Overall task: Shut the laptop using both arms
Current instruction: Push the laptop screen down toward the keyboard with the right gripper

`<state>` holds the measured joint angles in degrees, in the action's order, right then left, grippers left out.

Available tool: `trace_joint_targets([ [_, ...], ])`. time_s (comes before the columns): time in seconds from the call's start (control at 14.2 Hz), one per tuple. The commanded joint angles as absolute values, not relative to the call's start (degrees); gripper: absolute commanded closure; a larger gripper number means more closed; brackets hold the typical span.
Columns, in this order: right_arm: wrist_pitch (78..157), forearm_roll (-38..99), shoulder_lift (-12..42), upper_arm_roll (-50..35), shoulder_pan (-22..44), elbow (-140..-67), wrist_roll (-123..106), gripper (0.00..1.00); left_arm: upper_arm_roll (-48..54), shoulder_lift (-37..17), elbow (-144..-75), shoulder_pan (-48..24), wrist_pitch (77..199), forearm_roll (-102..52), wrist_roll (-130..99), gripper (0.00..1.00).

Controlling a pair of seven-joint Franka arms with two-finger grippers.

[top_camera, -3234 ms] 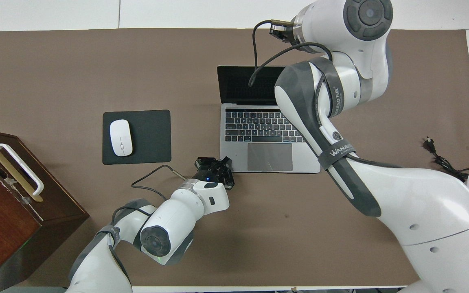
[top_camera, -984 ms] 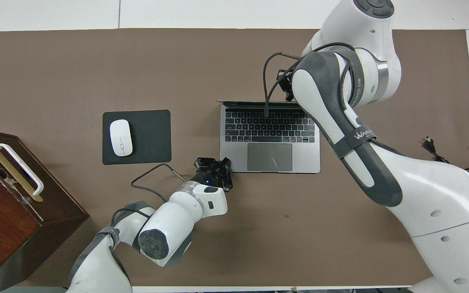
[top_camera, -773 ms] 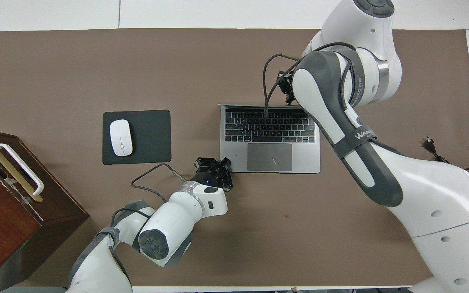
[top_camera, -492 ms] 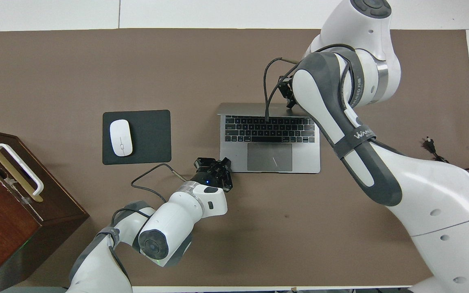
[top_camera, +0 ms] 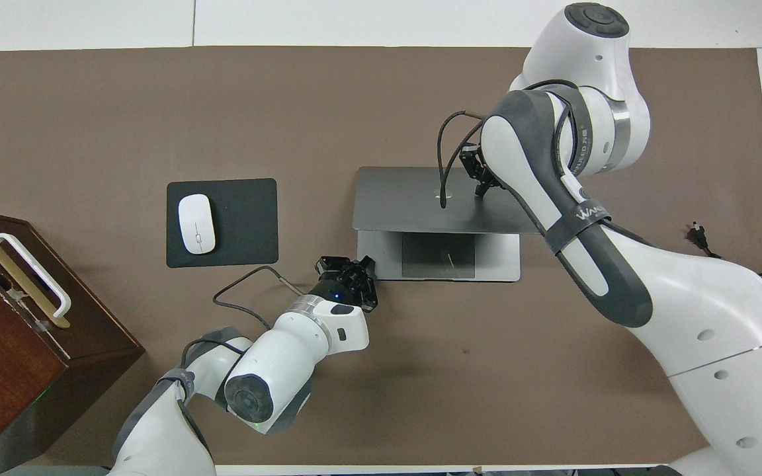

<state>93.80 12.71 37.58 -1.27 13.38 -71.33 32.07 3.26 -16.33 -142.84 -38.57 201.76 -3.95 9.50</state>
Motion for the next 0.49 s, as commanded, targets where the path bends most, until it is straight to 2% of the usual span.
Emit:
trace_joint_targets([
  [0.0,92.55,13.97,36.83,-1.93,12.65,-73.83,33.05,1.0,2.29,-19.95,-146.43,-38.76,200.57,-4.39,11.07,1.0],
  [0.42,89.75,14.06,36.39,-2.9,13.62,-76.38,33.13,1.0,2.37,-20.04,-146.43,-38.67,200.57,-4.39,11.07,1.0],
])
